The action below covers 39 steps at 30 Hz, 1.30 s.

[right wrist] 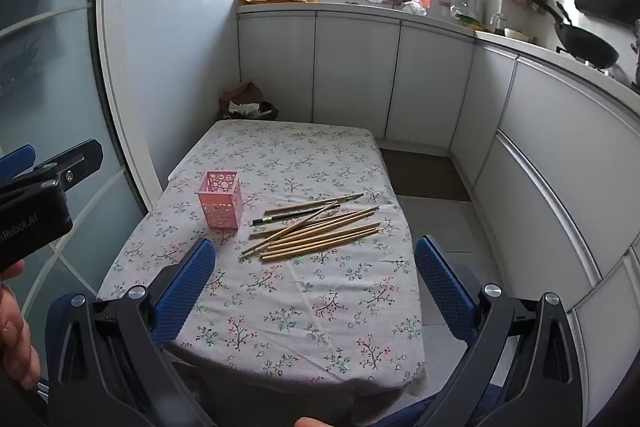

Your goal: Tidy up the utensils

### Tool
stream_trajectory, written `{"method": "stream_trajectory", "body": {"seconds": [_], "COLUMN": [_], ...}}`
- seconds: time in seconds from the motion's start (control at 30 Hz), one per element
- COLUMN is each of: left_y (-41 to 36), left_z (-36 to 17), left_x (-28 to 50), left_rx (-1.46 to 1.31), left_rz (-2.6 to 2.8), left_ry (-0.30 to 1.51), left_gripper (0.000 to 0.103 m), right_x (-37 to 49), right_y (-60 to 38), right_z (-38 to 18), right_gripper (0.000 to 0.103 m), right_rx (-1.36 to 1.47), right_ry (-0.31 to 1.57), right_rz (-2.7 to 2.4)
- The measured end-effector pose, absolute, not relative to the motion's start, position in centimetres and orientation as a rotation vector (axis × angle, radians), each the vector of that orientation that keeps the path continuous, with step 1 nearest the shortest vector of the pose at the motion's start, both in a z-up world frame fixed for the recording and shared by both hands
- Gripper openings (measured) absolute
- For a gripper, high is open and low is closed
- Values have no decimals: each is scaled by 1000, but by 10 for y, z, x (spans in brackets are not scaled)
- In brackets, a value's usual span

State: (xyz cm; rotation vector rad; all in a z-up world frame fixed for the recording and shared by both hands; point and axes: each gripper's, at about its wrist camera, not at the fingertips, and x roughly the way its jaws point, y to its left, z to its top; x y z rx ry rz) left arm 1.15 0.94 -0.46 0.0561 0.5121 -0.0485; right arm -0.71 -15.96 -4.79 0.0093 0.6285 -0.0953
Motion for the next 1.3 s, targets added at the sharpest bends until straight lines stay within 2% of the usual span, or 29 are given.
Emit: {"method": "stream_trajectory", "body": {"seconds": [1.3], "left_y": [-7], "left_z": [-30], "left_x": [53], "left_rx": [87], "left_rz": [-75], "left_ry": [575], "left_gripper": [96], "right_x": [33], "right_y": [-175], "right_z": [-72], "right_gripper": [97], "right_rx": [42], "right_ry": [682], "right_rz": [-100]}}
